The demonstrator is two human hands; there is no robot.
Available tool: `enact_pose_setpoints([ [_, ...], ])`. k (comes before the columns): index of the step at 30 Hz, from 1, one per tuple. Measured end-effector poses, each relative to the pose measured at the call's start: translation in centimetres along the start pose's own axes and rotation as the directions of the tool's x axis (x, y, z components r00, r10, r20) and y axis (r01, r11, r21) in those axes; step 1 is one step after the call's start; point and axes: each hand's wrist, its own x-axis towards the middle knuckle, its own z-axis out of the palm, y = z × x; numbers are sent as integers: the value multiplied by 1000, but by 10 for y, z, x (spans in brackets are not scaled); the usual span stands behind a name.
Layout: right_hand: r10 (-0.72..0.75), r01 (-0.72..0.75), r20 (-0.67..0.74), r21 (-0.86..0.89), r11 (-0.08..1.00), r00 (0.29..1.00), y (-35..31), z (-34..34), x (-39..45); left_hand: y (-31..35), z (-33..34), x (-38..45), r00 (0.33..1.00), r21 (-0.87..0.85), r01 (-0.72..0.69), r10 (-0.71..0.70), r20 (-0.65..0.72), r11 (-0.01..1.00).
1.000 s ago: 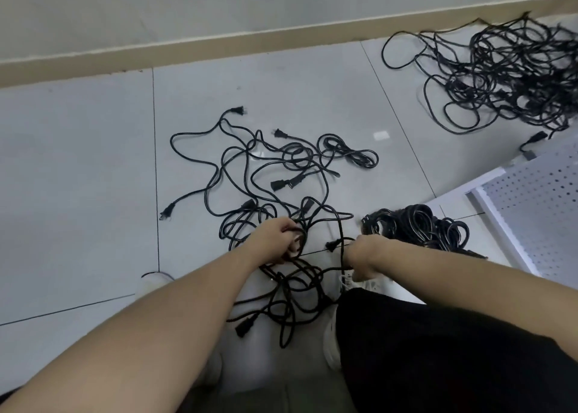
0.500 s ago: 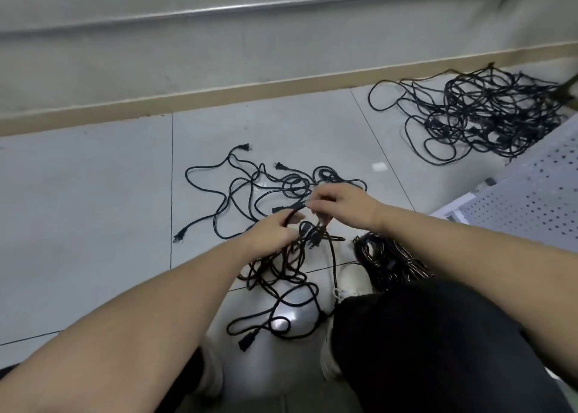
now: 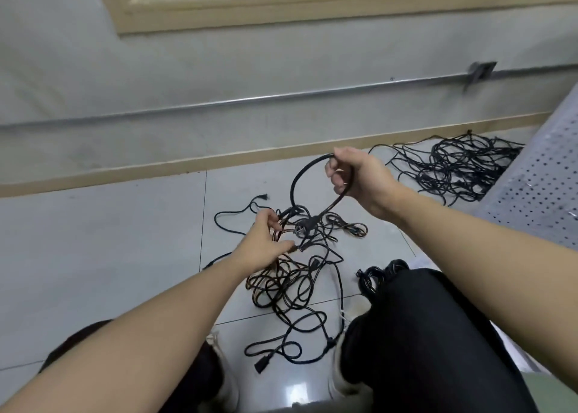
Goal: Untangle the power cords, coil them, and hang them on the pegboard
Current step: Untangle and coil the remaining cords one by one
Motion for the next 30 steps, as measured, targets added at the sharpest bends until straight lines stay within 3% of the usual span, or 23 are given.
enact_pose_setpoints([
  [2, 32, -33, 28, 47, 998, 999, -8, 7, -8, 8, -4, -7, 993, -56, 46, -52, -109, 997],
  [4, 49, -53, 50, 95, 994, 998, -13, 13, -16, 11, -9, -15, 989, -56, 84, -91, -118, 995],
  [9, 64, -82, 105, 176, 981, 992, -15, 31, -27, 8, -8, -27, 986, -37, 91, -85, 142, 995],
  [13, 146, -146, 4, 54, 988, 989, -3, 37, -20, 21, -12, -31, 979, -167, 150, -123, 162, 974],
  [16, 218, -238, -126, -175, 955, 968, 12, 36, -13, 29, -27, -34, 968, -262, 179, -123, 217, 948],
  [19, 268, -302, -141, -404, 864, 953, 28, 32, -8, 36, -45, -35, 931, -469, 272, -105, 351, 840],
  [23, 349, -333, -79, -545, 769, 934, 41, 37, -8, 51, -59, -39, 906, -672, 350, -52, 420, 653],
  [27, 421, -372, 21, -432, 822, 907, 47, 53, -4, 63, -66, -42, 951, -797, 259, 3, 310, 546],
  [30, 498, -376, 255, -405, 834, 829, 46, 70, -3, 66, -78, -35, 985, -890, 172, -72, 157, 422],
])
